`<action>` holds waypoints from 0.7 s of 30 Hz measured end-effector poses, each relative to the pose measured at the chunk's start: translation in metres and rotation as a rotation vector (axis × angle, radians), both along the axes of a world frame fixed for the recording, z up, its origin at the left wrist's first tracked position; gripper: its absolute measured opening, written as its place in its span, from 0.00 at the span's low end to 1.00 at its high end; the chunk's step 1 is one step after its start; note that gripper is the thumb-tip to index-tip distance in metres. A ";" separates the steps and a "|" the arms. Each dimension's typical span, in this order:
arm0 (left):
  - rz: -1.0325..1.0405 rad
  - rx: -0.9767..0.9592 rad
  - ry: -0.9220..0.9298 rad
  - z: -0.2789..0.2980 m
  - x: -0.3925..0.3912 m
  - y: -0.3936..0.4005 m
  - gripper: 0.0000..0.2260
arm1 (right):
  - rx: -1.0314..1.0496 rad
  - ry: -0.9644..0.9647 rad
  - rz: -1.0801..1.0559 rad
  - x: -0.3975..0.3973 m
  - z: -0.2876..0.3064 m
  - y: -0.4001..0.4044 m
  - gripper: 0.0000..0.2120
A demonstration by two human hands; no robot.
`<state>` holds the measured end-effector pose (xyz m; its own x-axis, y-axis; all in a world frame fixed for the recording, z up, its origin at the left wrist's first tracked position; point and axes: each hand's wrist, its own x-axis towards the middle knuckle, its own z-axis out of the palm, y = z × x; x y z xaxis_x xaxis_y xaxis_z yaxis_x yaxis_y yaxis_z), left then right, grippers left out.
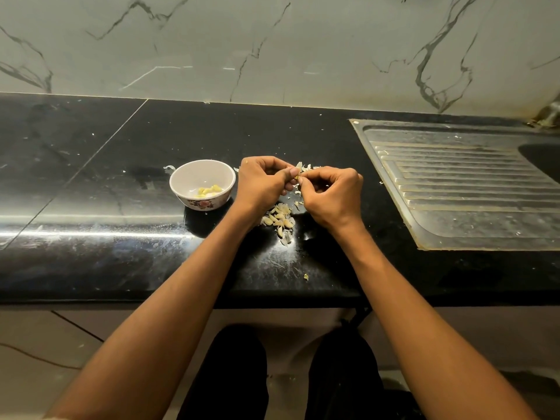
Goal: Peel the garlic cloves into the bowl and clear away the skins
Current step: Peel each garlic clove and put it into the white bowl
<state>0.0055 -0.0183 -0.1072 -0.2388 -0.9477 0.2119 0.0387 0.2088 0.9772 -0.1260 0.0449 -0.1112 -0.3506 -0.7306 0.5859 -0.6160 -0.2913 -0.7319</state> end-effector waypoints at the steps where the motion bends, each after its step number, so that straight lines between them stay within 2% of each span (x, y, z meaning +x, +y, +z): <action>1: 0.004 -0.007 0.003 0.000 -0.001 0.001 0.04 | 0.008 -0.015 0.000 0.000 0.000 0.000 0.03; 12: 0.043 -0.142 -0.074 0.001 -0.008 0.008 0.05 | 0.041 -0.085 -0.023 0.001 0.002 0.000 0.05; 16: 0.021 -0.086 -0.056 0.002 -0.006 0.005 0.07 | 0.051 -0.125 -0.016 0.002 0.004 -0.001 0.03; 21: -0.075 -0.017 -0.009 0.006 -0.003 0.006 0.06 | 0.084 -0.210 -0.028 0.002 0.007 0.000 0.04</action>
<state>0.0026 -0.0120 -0.1013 -0.3106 -0.9235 0.2252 0.0457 0.2222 0.9739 -0.1237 0.0447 -0.1042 -0.4794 -0.7621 0.4352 -0.4541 -0.2090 -0.8661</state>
